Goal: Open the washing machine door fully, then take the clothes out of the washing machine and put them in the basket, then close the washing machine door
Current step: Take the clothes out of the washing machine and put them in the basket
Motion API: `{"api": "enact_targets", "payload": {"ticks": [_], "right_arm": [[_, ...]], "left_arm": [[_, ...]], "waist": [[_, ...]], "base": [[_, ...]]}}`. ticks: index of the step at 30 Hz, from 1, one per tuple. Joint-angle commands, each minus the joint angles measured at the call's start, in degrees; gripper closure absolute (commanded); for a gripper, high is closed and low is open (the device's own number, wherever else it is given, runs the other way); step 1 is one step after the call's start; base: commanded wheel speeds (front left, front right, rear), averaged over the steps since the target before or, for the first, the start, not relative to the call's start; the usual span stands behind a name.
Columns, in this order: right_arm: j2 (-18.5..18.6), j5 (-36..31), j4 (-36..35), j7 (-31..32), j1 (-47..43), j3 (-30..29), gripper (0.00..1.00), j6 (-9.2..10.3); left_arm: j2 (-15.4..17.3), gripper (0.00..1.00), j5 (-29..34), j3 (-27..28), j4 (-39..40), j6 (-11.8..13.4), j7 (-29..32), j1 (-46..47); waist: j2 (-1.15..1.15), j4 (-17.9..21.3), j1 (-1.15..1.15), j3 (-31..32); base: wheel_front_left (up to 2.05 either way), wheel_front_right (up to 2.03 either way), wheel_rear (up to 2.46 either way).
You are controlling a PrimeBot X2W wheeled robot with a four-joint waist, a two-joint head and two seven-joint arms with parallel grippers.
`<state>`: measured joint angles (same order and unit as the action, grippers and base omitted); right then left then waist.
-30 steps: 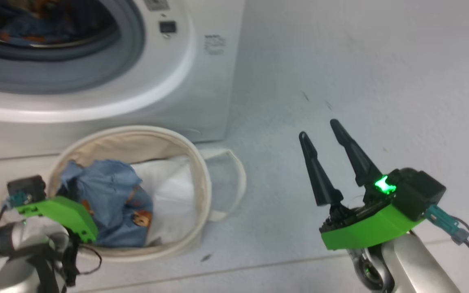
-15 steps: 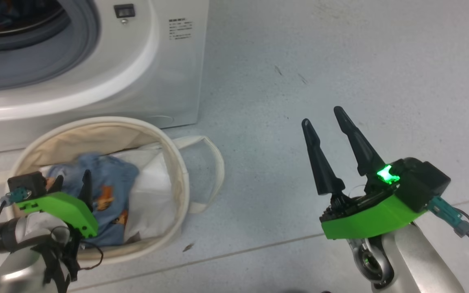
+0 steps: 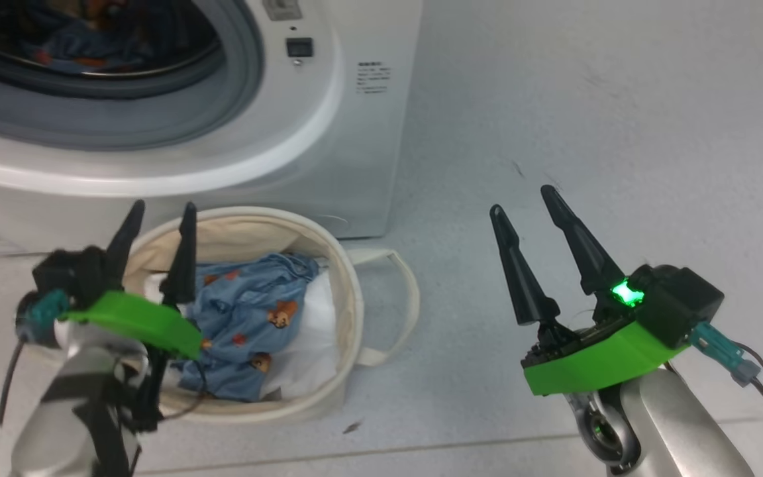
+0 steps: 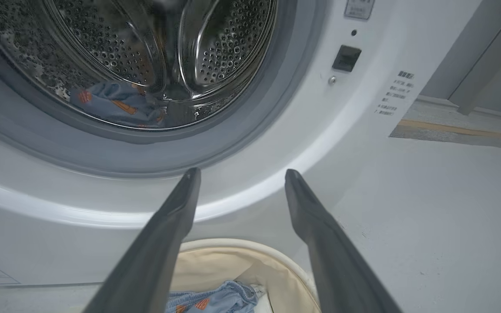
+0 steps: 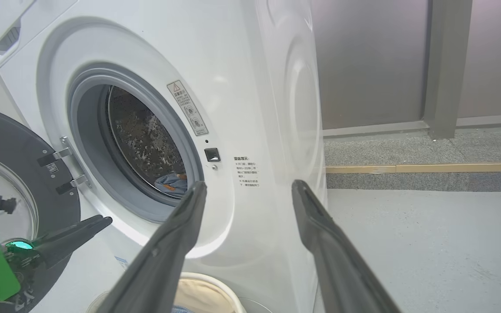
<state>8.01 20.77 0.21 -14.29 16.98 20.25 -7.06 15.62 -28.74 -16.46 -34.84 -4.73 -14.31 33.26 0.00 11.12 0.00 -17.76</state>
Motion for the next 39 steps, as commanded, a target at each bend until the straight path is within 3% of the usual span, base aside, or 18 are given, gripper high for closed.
{"api": "enact_targets", "payload": {"ticks": [1, 7, 15, 29, 39], "right_arm": [[0.54, 0.36, -1.43, -0.68, -0.82, 1.08, 0.0, -0.43], [0.97, 1.14, 0.06, -0.56, -1.44, 0.95, 0.0, -0.43], [0.84, 1.22, 1.81, -0.27, -2.35, 0.96, 0.0, -0.43], [0.67, 1.71, 2.35, 0.22, -2.23, 1.59, 0.0, -0.43], [1.31, 2.67, 4.72, 0.17, -0.9, 3.91, 0.0, -0.43]], "left_arm": [[2.18, 0.0, 1.52, 2.64, 5.2, 0.08, -0.68, -1.39], [2.36, 0.0, 4.36, 4.8, 19.53, 0.42, -0.68, -9.58], [3.97, 0.0, 3.19, 6.68, 27.37, 2.64, 0.65, -17.27], [4.42, 0.0, 2.69, 7.01, 28.32, 4.57, 2.5, -17.6], [4.39, 0.0, 5.69, 5.98, 18.83, 5.07, 1.11, -6.61]], "waist": [[0.0, -2.09, 0.0, 2.09], [0.0, -4.09, 0.0, 5.45], [0.0, -4.77, 0.0, 8.1], [0.0, -4.79, 0.0, 7.51], [0.0, -3.07, 0.0, 3.3]], "base": [[0.0, 0.0, 0.0], [0.0, 0.0, 0.0], [0.0, 0.0, 0.0], [0.0, 0.0, 0.0], [0.0, 0.0, 0.0]]}}
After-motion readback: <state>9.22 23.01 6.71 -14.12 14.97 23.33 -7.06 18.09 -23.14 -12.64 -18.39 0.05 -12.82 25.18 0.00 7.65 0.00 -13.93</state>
